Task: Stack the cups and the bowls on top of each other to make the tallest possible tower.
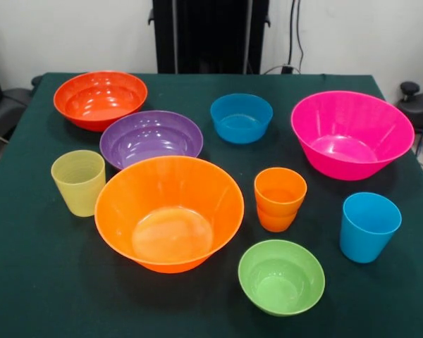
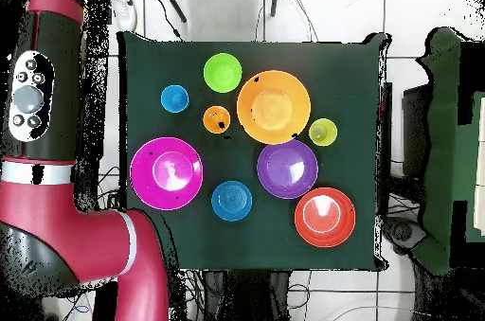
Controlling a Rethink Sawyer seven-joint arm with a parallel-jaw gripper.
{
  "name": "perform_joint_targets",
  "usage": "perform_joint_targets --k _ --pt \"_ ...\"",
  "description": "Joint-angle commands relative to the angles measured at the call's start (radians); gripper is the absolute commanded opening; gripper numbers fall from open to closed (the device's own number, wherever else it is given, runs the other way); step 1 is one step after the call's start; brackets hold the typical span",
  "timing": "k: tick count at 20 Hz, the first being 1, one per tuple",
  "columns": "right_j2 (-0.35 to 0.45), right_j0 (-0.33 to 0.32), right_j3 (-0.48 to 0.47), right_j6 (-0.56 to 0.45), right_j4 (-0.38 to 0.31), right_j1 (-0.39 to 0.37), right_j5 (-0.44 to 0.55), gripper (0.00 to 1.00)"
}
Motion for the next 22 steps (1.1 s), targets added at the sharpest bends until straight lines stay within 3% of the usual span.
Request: perform_joint_targets --k 1,22 --pt "0.027 0.007 -0.049 -0.052 -0.242 -0.050 0.157 0.00" --pt "0.302 0.065 -0.021 -0.039 -0.503 -0.046 0.167 0.00"
